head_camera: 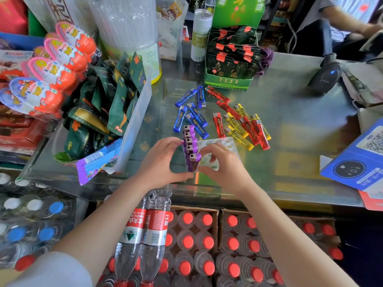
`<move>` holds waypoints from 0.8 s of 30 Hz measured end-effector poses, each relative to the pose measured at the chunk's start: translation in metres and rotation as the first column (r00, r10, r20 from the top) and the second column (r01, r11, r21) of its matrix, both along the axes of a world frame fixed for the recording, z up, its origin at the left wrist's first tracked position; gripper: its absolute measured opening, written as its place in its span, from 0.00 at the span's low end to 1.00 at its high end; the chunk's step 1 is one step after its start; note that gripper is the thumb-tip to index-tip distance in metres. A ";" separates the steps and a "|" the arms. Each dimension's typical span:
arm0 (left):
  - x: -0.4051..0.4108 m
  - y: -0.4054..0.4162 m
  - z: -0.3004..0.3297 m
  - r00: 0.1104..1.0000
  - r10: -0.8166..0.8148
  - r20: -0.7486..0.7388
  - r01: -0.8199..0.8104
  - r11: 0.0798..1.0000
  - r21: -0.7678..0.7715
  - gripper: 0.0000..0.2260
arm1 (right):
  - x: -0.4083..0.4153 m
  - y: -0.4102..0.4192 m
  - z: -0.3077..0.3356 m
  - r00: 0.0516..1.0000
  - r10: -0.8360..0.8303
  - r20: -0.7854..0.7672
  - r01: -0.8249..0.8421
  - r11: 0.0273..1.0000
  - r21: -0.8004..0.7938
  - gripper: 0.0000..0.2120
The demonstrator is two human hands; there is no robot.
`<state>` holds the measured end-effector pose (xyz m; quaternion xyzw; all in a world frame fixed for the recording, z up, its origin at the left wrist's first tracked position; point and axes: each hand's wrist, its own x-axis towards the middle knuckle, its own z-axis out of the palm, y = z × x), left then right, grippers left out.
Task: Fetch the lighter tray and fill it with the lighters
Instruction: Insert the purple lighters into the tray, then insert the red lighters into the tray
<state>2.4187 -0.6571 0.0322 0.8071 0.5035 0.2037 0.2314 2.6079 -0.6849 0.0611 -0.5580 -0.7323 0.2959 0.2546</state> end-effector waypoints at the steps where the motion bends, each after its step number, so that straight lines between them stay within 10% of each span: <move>1: 0.000 0.000 0.001 1.000 -0.002 -0.011 0.002 1.000 -0.001 0.40 | 0.006 0.005 0.001 1.000 -0.009 0.018 0.009 1.000 0.005 0.09; 9: 0.002 0.000 -0.001 0.999 0.032 -0.022 -0.032 0.999 -0.001 0.38 | 0.023 0.062 0.000 0.887 -0.409 0.215 0.388 0.912 0.132 0.13; 19: -0.001 0.000 0.000 1.000 0.015 0.022 -0.015 1.000 -0.019 0.37 | 0.003 0.088 -0.011 0.855 -0.375 0.358 0.404 0.915 -0.006 0.07; 24: -0.003 0.000 -0.002 0.999 0.005 0.033 -0.004 1.000 -0.030 0.37 | 0.008 0.078 0.005 0.912 -0.407 -0.055 0.393 0.904 -0.168 0.05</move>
